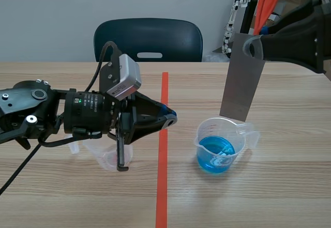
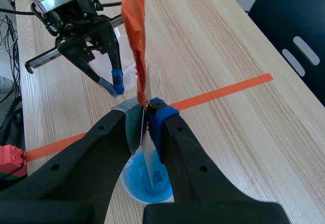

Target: Do the redox reaction experiment. lower the plate into the blue solution

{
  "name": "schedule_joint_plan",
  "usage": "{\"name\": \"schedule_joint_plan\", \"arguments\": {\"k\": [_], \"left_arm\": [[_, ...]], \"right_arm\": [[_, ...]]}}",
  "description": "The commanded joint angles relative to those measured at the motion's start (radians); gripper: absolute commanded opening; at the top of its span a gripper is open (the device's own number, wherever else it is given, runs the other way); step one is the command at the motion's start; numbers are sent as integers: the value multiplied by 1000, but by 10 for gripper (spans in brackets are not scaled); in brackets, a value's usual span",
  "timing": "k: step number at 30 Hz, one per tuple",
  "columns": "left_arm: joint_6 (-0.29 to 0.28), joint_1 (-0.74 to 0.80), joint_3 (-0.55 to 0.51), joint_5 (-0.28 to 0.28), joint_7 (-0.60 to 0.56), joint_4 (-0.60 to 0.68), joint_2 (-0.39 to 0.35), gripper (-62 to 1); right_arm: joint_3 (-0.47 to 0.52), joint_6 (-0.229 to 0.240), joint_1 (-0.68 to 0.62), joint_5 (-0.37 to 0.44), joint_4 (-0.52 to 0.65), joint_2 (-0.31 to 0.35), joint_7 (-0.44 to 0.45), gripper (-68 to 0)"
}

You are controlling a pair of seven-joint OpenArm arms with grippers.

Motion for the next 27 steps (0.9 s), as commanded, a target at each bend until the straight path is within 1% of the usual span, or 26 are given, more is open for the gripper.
{"name": "schedule_joint_plan", "arguments": {"k": [1,4,8,11,16,20,22,25,27], "left_arm": [[0,26,-37,-14,-43,15,-40,-569],[1,85,-89,-14,-115,15,-93,-569],[3,191,-177,-14,-245,15,-167,-569],[3,285,-251,-14,-341,15,-218,-569],[3,465,-390,-14,-452,14,-275,-569],[3,630,-509,-14,-547,14,-279,-569],[20,711,-559,-10,-593,14,-271,-569],[71,824,-623,-6,-607,13,-246,-569],[108,890,-658,-2,-610,13,-216,-569]], "right_arm": [[19,8,10,12,11,5,20,-669],[18,8,3,2,11,5,31,-669],[18,8,-6,-38,11,-1,55,-669],[18,8,-6,-38,11,-1,57,-669],[18,8,-6,-45,5,-16,56,-669],[18,8,-14,-77,-31,-54,57,-669],[18,8,-23,-98,-50,-73,57,-669],[18,8,-23,-133,-74,-100,59,-669],[18,8,-23,-147,-89,-111,68,-669]]}}
